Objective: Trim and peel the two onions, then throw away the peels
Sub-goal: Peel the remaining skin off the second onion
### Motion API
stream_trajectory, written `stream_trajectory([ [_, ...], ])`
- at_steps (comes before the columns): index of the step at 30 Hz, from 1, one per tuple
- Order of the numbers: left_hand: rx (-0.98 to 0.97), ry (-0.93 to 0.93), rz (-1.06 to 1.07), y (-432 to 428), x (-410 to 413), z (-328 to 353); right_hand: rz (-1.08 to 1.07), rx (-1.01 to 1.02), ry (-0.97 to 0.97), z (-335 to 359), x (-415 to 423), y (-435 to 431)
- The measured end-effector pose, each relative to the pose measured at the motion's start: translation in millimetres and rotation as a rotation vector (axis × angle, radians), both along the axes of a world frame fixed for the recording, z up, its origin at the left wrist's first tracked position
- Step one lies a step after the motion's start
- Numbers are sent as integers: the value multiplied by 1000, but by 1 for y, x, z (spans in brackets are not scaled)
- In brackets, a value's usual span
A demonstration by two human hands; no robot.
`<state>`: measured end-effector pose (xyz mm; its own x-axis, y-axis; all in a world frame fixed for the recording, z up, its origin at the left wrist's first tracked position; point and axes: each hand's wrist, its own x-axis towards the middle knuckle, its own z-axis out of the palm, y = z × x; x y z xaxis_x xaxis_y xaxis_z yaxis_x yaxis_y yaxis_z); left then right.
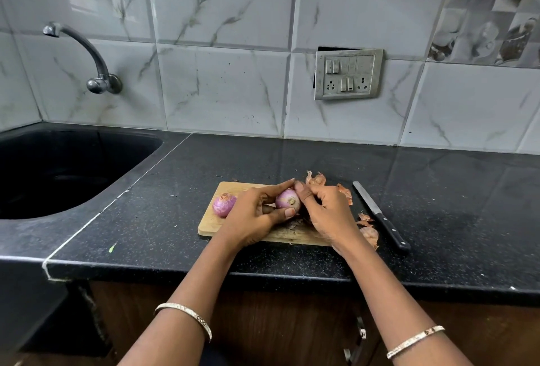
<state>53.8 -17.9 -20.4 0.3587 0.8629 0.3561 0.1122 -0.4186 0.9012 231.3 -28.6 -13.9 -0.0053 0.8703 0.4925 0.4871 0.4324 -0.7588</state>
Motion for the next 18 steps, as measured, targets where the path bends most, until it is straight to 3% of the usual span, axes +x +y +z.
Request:
stream_trajectory([
  [6, 39, 23, 10, 0, 0, 0, -126, 47, 189, -5, 5, 7],
  [11, 59, 56, 19, -1, 0, 1, -182, 106, 188, -6, 3, 6],
  [18, 43, 52, 78, -2, 1, 2, -43, 67, -124, 3, -5, -3],
])
